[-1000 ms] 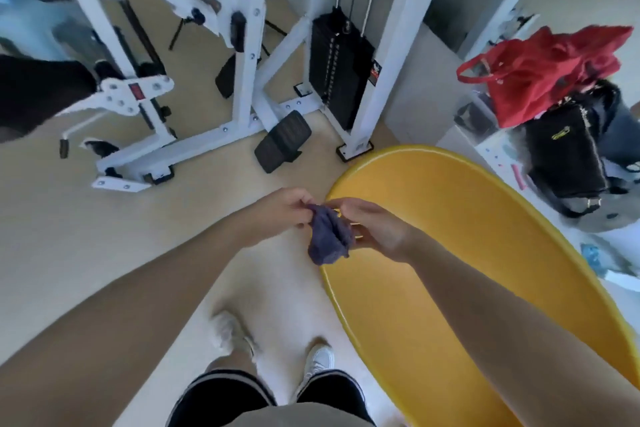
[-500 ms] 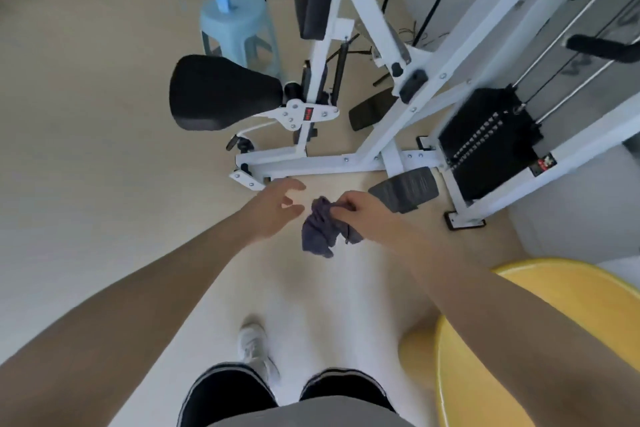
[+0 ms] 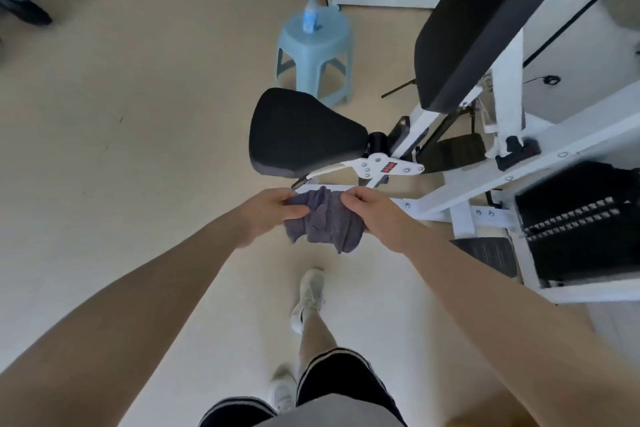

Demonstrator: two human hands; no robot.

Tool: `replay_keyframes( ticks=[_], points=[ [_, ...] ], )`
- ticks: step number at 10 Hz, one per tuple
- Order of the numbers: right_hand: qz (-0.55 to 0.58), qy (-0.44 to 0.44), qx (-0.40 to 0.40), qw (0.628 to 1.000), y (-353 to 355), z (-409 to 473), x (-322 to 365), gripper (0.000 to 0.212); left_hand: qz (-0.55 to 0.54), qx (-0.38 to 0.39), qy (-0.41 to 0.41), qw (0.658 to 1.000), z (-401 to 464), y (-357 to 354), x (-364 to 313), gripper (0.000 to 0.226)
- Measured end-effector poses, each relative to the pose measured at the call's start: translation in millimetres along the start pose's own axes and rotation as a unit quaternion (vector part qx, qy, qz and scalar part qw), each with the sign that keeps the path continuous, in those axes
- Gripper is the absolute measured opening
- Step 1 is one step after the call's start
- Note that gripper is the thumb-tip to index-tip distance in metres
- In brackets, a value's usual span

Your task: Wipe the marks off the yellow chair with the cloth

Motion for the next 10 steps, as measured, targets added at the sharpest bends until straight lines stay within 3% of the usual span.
replay_keyframes(
  ticks=[2,3,4,5,6,7,8,9,10],
  points=[
    [0.092,-0.032,0.096,0.991,-3,109,34,0.019,-0.083,-0.042,0.048,0.994,92,76,-21,0.008],
    [0.062,-0.067,0.112,0.989,5,163,48,0.020,-0.093,-0.031,0.078,0.992,136,109,-31,0.013],
    [0.054,-0.107,0.046,0.992,24,217,55,0.022,-0.100,-0.028,0.084,0.991,181,140,-44,0.024],
    [0.061,-0.153,0.001,0.986,27,256,51,0.013,-0.025,-0.075,0.081,0.994,227,172,-46,0.026],
    [0.070,-0.198,-0.054,0.976,30,295,35,0.020,0.066,-0.094,0.059,0.992,277,197,-52,0.037],
    [0.017,-0.251,-0.038,0.967,15,318,22,0.046,0.225,-0.049,0.029,0.973,326,205,-54,0.049],
    [-0.257,-0.229,0.005,0.939,-3,336,26,0.072,0.479,0.054,-0.071,0.873,351,191,-59,0.054],
    [-0.281,-0.230,0.024,0.932,-27,353,16,0.066,0.603,0.181,-0.159,0.761,356,177,-43,0.050],
    [-0.283,-0.259,0.054,0.922,-47,361,7,0.054,0.647,0.295,-0.135,0.690,352,181,-10,0.053]
  ],
)
Point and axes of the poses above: each hand's wrist, its own z-axis towards the middle knuckle, its own y-axis out of the back of the hand, x = y × z, the point moved 10 cm from there along z, towards the middle knuckle, and after that the axes turned 2 degrees about x, right-handed, at the moved point
